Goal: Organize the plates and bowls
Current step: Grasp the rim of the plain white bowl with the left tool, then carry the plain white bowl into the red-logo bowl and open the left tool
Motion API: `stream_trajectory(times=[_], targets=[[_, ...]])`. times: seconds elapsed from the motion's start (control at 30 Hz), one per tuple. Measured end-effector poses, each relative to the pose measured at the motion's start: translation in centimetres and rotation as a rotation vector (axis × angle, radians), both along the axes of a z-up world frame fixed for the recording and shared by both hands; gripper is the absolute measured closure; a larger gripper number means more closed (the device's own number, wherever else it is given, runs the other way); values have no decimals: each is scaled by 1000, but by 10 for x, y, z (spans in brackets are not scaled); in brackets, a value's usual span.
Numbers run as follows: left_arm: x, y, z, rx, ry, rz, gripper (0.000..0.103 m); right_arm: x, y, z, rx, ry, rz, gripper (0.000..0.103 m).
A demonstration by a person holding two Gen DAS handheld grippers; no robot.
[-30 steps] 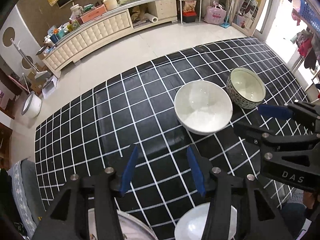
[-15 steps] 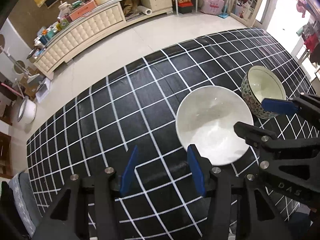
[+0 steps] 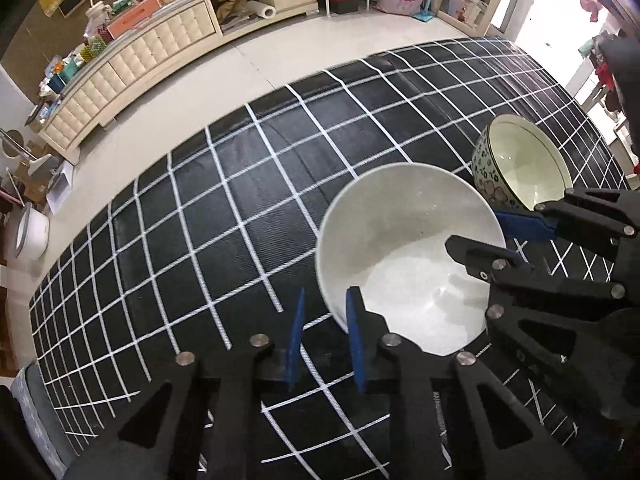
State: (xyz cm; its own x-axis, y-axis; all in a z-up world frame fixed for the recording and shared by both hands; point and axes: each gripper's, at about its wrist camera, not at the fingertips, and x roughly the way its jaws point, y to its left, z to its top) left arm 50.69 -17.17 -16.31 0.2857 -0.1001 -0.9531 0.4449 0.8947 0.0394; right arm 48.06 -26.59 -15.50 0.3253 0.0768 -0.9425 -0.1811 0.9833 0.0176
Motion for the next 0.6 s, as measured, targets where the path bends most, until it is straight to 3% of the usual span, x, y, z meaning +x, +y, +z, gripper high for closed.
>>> stream_trajectory(times=[0.17, 0.27, 0.43, 0.6], targets=[[1, -8, -8, 25, 3, -27, 87, 4, -4, -8, 15, 18, -5, 76], [2, -9, -9, 34, 10, -25, 88, 6, -8, -14, 20, 30, -13, 85], [0, -9, -10, 52, 12, -31, 89, 3, -8, -9, 59, 16, -39, 87], [-12, -5, -8, 75, 4, -44, 90, -10, 3, -3, 28, 2, -10, 88]])
